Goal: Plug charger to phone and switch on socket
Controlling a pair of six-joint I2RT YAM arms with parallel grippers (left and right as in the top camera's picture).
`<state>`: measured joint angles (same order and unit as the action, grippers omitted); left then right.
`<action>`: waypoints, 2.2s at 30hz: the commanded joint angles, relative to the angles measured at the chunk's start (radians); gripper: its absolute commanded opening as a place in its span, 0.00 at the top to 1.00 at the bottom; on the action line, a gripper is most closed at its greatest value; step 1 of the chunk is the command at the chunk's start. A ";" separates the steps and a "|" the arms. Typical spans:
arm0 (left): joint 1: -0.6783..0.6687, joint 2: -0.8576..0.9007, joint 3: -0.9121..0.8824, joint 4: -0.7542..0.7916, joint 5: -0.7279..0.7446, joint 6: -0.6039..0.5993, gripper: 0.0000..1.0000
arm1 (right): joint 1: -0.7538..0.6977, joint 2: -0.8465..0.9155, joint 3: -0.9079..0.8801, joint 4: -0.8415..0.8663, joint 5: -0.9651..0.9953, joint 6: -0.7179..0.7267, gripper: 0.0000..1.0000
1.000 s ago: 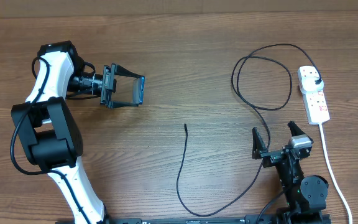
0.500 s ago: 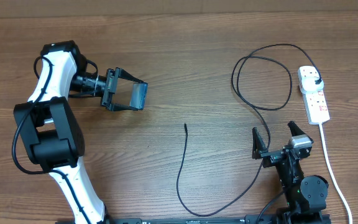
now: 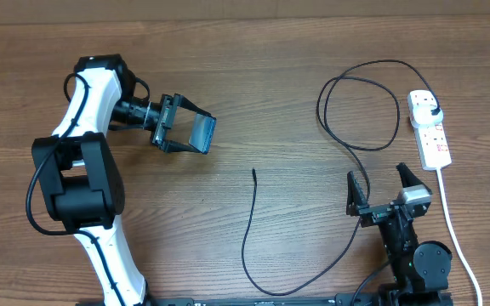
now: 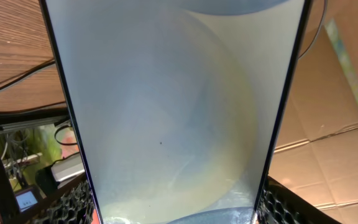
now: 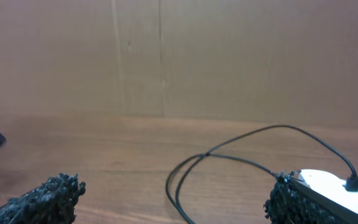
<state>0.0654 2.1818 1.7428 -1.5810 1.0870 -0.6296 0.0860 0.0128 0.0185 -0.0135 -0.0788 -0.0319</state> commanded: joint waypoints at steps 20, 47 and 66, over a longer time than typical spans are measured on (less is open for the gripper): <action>-0.021 0.008 0.029 0.019 0.028 -0.014 0.96 | 0.005 0.268 0.536 -0.298 -0.024 0.163 0.00; -0.031 0.008 0.029 0.060 -0.182 -0.203 0.96 | 0.005 1.444 1.103 -0.687 -0.847 0.455 0.00; -0.210 0.008 0.029 0.297 -0.264 -0.510 0.96 | 0.045 1.511 1.102 -0.730 -0.816 0.560 0.00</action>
<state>-0.1123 2.1818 1.7435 -1.3067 0.8104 -1.0523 0.1009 1.5234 1.0977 -0.7448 -0.9157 0.5240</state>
